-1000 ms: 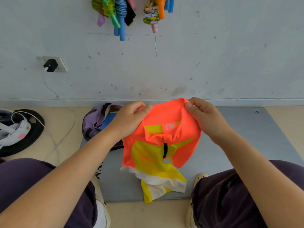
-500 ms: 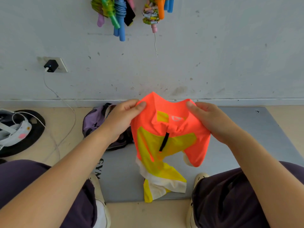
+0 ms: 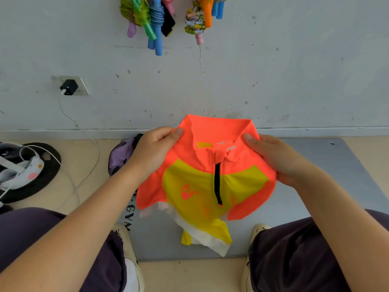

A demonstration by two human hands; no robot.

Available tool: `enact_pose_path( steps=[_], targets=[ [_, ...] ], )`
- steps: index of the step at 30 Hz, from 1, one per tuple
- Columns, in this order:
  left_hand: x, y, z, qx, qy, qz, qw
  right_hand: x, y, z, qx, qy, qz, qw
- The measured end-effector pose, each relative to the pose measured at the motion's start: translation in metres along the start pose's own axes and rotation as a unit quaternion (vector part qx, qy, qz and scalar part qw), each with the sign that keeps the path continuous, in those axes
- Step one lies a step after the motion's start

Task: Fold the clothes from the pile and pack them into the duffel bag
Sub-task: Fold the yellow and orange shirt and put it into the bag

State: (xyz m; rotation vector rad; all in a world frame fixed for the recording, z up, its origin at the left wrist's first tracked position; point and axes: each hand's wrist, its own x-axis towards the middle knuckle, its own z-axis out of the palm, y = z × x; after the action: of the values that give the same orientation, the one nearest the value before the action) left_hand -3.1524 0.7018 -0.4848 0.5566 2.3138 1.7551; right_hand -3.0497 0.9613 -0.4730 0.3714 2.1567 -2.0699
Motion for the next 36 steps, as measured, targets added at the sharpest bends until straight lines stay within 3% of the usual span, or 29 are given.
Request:
enact_pose_path(
  steps=[2,6,9,13,16,18,20,22,23,25,27,29,33,36],
  targets=[
    [0.001,0.0,0.0,-0.024,0.013,-0.019,0.999,-0.002,-0.005,-0.004,-0.016,-0.014,0.009,1.0],
    [0.004,0.001,-0.007,0.003,0.063,0.008,0.998,-0.009,-0.006,-0.011,-0.157,-0.175,0.068,0.97],
    [0.007,-0.002,-0.015,0.038,0.074,0.041,0.996,-0.008,-0.003,-0.013,-0.204,-0.139,0.041,0.968],
    [0.007,-0.012,-0.012,0.097,0.044,0.007,0.994,-0.005,-0.002,-0.012,-0.096,-0.087,0.022,0.991],
    [0.007,-0.014,-0.009,0.183,-0.038,-0.044,0.981,-0.005,-0.005,-0.012,-0.079,-0.065,0.056,0.993],
    [0.005,-0.009,-0.015,0.211,-0.13,-0.103,0.963,-0.01,-0.011,-0.019,-0.099,-0.114,0.089,0.985],
    [0.003,-0.003,-0.028,0.215,-0.268,-0.147,0.927,-0.015,-0.015,-0.027,-0.187,-0.2,0.101,0.956],
    [0.0,-0.006,-0.038,0.22,-0.373,-0.157,0.888,-0.016,-0.014,-0.03,-0.277,-0.219,0.107,0.929],
    [-0.001,-0.007,-0.04,0.217,-0.379,-0.15,0.887,-0.016,-0.013,-0.031,-0.293,-0.199,0.104,0.929],
    [-0.001,-0.008,-0.041,0.167,-0.315,-0.13,0.925,-0.014,-0.01,-0.033,-0.265,-0.161,0.084,0.947],
    [-0.001,-0.008,-0.039,0.05,-0.244,-0.114,0.962,-0.012,-0.008,-0.033,-0.178,-0.133,0.069,0.973],
    [-0.001,-0.006,-0.035,-0.045,-0.22,-0.099,0.969,-0.01,-0.007,-0.031,-0.105,-0.115,0.062,0.986],
    [-0.003,0.001,-0.033,-0.032,-0.197,-0.083,0.976,-0.006,-0.008,-0.028,-0.106,-0.096,0.061,0.988],
    [-0.002,0.004,-0.043,0.047,-0.243,-0.087,0.965,-0.009,-0.012,-0.025,-0.161,-0.147,0.087,0.972]
  ],
)
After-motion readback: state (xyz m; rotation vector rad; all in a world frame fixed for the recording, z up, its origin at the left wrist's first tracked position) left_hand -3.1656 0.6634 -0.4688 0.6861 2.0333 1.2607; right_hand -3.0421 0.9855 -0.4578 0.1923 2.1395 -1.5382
